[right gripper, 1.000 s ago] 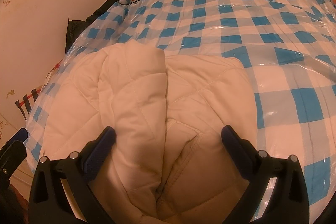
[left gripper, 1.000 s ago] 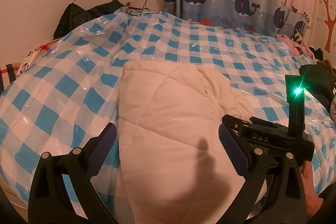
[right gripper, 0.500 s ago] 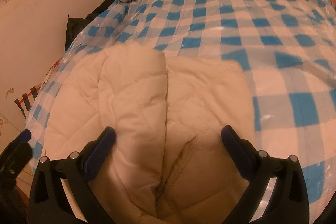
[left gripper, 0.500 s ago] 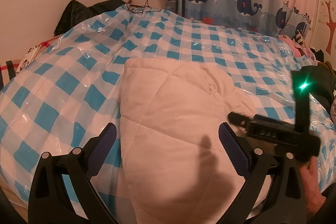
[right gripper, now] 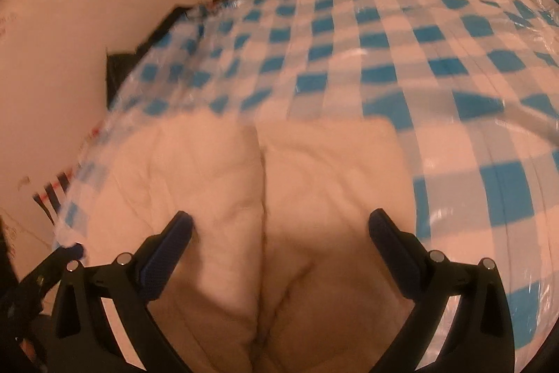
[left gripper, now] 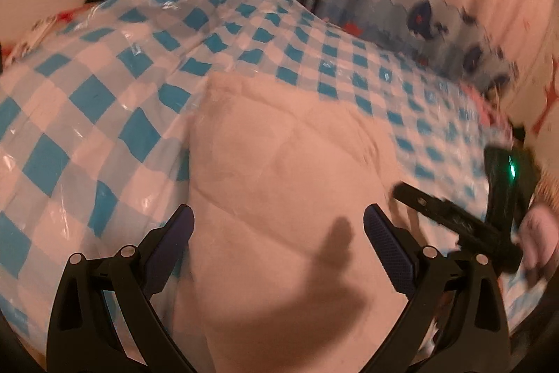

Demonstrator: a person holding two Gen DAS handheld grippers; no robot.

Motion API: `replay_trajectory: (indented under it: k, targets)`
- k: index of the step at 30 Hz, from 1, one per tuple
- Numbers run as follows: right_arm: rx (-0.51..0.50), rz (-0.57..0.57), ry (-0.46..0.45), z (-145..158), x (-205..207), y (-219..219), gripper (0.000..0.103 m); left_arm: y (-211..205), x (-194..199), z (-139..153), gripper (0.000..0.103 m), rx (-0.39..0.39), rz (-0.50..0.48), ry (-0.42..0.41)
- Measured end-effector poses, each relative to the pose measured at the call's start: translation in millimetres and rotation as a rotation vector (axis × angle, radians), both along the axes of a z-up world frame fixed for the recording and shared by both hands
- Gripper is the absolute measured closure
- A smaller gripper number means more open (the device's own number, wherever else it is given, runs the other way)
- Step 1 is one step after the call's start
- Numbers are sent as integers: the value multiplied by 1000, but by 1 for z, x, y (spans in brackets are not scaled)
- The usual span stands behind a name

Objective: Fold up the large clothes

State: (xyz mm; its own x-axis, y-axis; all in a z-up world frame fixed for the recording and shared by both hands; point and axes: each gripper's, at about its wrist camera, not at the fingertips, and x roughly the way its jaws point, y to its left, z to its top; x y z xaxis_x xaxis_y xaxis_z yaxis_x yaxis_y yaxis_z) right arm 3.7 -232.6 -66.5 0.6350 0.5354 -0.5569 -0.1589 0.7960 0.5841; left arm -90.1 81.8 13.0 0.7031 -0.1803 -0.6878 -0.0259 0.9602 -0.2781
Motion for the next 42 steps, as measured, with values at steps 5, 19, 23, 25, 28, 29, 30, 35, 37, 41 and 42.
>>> replay_trajectory:
  k: [5,19,23,25,28,29,30,35,37,41,42]
  targets:
    - [96,18,-5,17,32,-20,6,39,40,22,10,-50,92,-33]
    - [341,385,109,16,32,-23,6,30,85,-22,10,-117,70,88]
    - [346,405,119,13,20,-37,72,28,82,-20,10,-113,73,82]
    - [362,406,102,18,12,-44,78,26,78,-16,10,-130,72,52]
    - [393,407,10,49,-8,-59,81,24,65,0,10,-178,37,-39]
    - [385,403,-33,63,-17,-63,81,21,61,6,10,-179,21,-69]
    - [374,393,-69,74,-27,-73,82,18,57,11,10,-173,6,-91]
    - [307,264,-7,51,-28,-110,82,-10,59,8,10,-96,-90,-39]
    - [288,211,83,18,-15,-118,82,-24,70,-11,10,-38,-114,69]
    - [274,195,219,-40,5,-106,80,-36,81,-35,10,14,-111,161]
    - [252,195,222,-44,3,-107,80,-37,83,-37,10,25,-109,169]
